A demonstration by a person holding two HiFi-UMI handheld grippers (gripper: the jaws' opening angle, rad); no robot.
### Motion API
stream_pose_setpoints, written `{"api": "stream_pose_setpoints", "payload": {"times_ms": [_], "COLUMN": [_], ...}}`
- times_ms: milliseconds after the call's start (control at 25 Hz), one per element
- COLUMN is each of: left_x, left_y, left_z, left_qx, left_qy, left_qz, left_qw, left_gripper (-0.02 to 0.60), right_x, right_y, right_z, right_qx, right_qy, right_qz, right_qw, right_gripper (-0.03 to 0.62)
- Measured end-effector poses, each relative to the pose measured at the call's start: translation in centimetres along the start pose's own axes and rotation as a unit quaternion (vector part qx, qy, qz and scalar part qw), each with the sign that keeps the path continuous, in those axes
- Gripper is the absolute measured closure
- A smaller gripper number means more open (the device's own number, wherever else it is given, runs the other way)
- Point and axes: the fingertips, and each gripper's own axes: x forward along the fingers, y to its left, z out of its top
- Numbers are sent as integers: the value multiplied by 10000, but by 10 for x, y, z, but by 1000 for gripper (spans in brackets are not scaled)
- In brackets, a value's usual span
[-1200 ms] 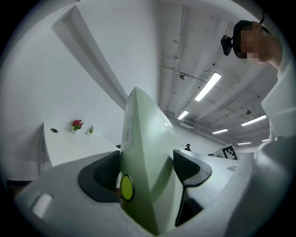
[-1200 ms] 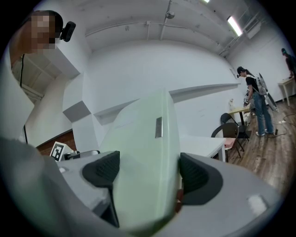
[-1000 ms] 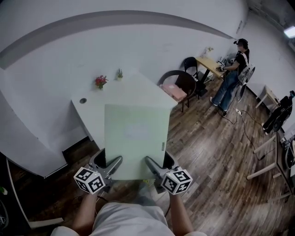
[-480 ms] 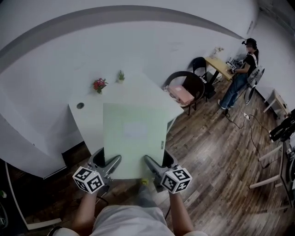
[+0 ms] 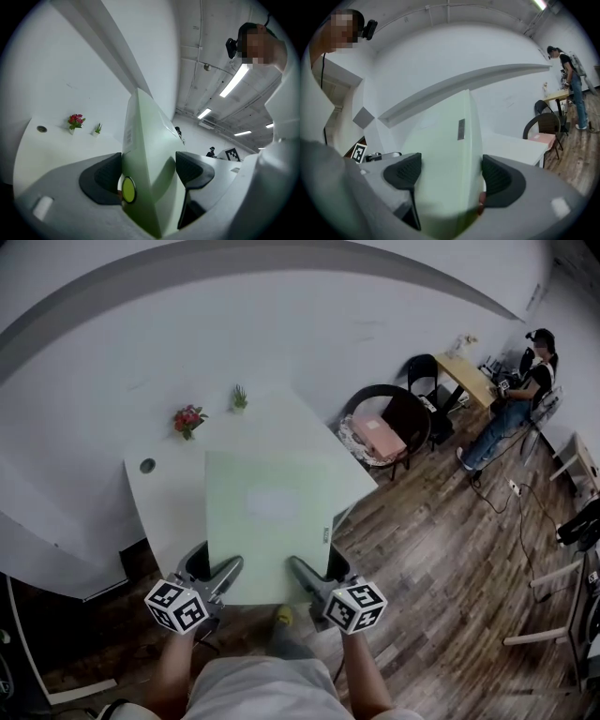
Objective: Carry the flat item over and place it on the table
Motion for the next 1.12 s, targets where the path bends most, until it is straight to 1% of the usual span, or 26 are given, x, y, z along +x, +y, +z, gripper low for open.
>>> {"api": "stream_pose_setpoints", "payload": {"times_ms": [280, 480, 680, 920, 1120], "left_x": [75, 109, 122, 130, 135], "left_y": [16, 22, 30, 38, 57], "left_z": [19, 25, 27, 28, 32], "left_qx": [-25, -67, -66, -95, -188], "left_qy": [-129, -175, -128, -116, -167], "left_qz": [311, 560, 683, 731, 779], "left_qw": [9994, 9983, 9976, 9972, 9966], "left_gripper": [216, 216, 215, 215, 216], "right_x": [48, 70, 84, 96, 118], "right_y": [-63, -93, -106, -111, -113], "right_z": [42, 59, 62, 62, 63], "right_qx": [-50, -52, 29, 59, 8], "right_qy": [152, 297, 376, 446, 531], "right_qz": [272, 486, 584, 600, 640], "right_qw": [9995, 9984, 9976, 9972, 9965], "right_gripper": [194, 194, 194, 194, 194]}}
